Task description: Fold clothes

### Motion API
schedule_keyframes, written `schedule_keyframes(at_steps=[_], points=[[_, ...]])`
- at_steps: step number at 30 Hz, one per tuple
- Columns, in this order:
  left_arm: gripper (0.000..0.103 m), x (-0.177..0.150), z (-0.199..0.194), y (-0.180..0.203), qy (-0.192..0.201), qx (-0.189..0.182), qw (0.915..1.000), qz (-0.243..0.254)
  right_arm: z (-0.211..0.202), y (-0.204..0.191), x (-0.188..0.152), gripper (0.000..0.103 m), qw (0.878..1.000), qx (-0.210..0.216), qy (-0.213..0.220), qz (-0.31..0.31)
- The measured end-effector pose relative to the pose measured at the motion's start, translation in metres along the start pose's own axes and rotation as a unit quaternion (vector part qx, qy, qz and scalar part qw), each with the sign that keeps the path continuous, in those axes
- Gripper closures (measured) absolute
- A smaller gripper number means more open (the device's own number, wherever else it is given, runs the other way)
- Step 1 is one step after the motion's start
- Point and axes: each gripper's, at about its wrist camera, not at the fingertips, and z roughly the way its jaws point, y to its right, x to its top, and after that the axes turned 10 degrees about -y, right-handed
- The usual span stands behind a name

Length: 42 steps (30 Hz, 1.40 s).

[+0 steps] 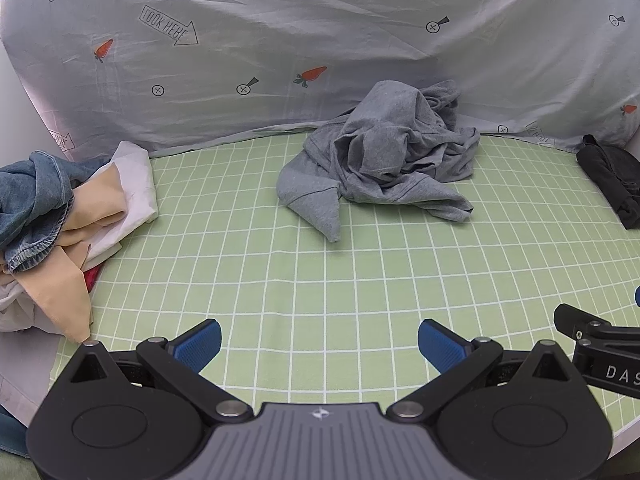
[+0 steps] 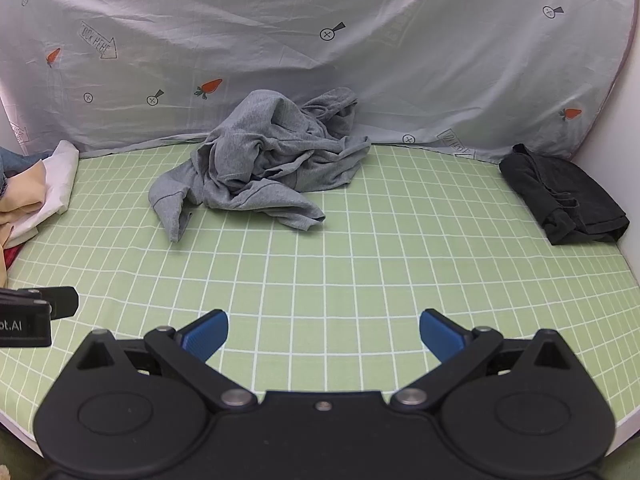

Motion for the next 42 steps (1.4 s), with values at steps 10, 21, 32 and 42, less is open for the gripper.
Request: schedule_keyframes(at_steps=[10, 21, 32, 42], points=[[0.0, 0.022, 0.019, 0.002, -0.007, 0.008, 0.9999, -0.006, 0.017, 0.004, 0.017, 0.0, 1.0, 0.0, -0.007, 0.002], [0.0, 0.085, 0.081, -0.015, -0.036, 0.02, 0.9981, -0.045, 0.08, 0.011, 0.072, 0.0, 1.0, -0.017, -0.016, -0.001], [0.005, 0.143, 0.195, -0.021, -0.12, 0.006, 0.992, -0.038, 0.2, -0.013, 0.142, 0.009, 0.995, 0.004, -0.082, -0.054], [0.081, 0.173, 0.25, -0.028, -0.128, -0.024, 0.9902, -0.05, 0.254, -0.048, 0.167, 0.056, 0.99, 0.047, -0.095, -0.096]])
